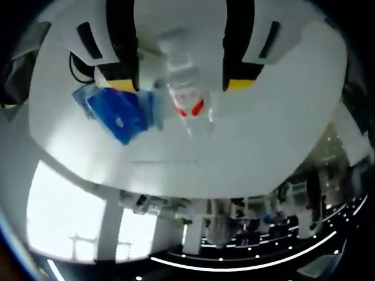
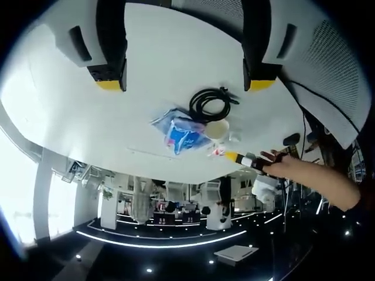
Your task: Arrange the tabletop items into an orderly group along one side of the table until the central work area is clear of visible clutter.
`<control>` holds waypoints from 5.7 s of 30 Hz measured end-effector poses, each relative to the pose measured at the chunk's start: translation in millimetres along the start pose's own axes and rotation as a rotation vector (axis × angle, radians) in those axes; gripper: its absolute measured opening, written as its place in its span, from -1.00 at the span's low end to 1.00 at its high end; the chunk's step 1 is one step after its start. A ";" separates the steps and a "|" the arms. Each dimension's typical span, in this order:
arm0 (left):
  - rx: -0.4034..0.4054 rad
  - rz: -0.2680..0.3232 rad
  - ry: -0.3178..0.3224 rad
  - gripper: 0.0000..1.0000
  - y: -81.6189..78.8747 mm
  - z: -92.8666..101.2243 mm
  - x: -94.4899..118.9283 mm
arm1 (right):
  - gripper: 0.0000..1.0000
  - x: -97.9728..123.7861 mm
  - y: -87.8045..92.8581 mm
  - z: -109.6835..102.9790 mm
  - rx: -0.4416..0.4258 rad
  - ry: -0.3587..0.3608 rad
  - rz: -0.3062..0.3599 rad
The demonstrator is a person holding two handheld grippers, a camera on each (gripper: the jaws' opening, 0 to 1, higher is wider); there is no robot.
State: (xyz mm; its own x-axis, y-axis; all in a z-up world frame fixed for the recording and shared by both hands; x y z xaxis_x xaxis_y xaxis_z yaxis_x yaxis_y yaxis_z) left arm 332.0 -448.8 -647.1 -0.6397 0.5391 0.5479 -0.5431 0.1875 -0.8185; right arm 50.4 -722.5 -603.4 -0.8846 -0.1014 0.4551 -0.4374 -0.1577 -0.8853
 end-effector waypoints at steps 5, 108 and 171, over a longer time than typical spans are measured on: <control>-0.015 -0.008 -0.002 -0.04 -2.8 -2.2 -9.9 | 0.60 0.2 0.2 0.2 -0.002 0.005 -0.005; -0.174 -0.355 0.106 -0.24 15.0 -31.5 -55.5 | 0.39 -0.5 6.4 7.6 0.018 0.061 -0.061; -0.311 -0.432 0.112 -0.25 -4.9 -31.8 -0.4 | 0.37 3.4 -3.1 8.3 0.032 0.063 0.025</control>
State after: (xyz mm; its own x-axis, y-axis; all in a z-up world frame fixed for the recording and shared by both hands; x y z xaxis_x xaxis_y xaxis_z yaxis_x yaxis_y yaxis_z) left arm 352.2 -423.9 -648.8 -0.3228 0.4400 0.8380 -0.5462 0.6364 -0.5446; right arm 50.1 -730.6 -598.3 -0.9040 -0.0440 0.4253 -0.4107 -0.1874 -0.8923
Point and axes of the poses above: the point that each gripper's makers call its tool centre point, and the gripper's own axes: x roughly backward along the fingers, z roughly to its right, y roughly out of its underside, the point moved 8 cm from there along x, roughly backward along the fingers, and after that the axes turned 4 degrees about y, right-handed, at the moved point
